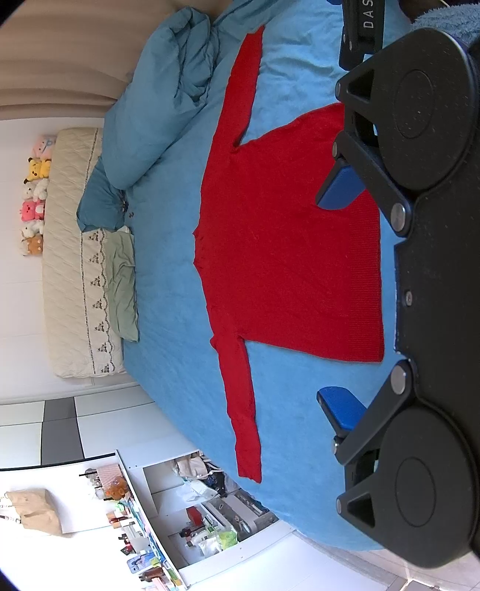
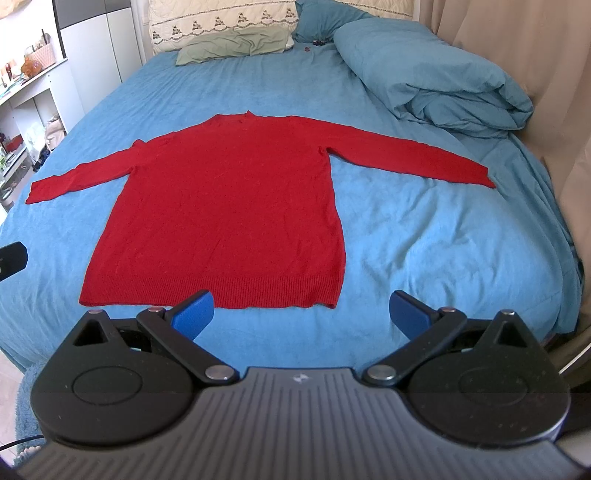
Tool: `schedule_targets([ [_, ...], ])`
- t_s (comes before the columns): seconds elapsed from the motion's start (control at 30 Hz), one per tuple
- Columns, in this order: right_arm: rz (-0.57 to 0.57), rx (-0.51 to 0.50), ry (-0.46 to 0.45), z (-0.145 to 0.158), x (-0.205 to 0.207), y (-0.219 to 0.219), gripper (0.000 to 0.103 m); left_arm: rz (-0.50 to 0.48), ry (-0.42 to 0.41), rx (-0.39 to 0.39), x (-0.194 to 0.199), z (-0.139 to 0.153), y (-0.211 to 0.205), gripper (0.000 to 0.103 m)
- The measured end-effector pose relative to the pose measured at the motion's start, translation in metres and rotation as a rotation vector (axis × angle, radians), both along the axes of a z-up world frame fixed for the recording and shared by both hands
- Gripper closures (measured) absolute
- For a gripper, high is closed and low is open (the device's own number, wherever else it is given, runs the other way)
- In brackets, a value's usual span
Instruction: Fold small clothes
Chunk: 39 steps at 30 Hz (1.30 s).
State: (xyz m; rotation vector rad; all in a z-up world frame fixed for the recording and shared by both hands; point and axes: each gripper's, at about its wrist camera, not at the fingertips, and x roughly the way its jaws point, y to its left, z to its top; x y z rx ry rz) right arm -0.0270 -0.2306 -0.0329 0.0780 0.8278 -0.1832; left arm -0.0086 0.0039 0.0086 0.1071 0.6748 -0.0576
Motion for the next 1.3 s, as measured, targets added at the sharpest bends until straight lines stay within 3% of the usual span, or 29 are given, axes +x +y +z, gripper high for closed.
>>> schedule_targets([
  [1.3,0.002,0.008,0.005,0.0003,0.0008,0.0044,0.0,-0.004,-0.007,-0.004,-0.0041,0.0066,0.0007,0.0],
])
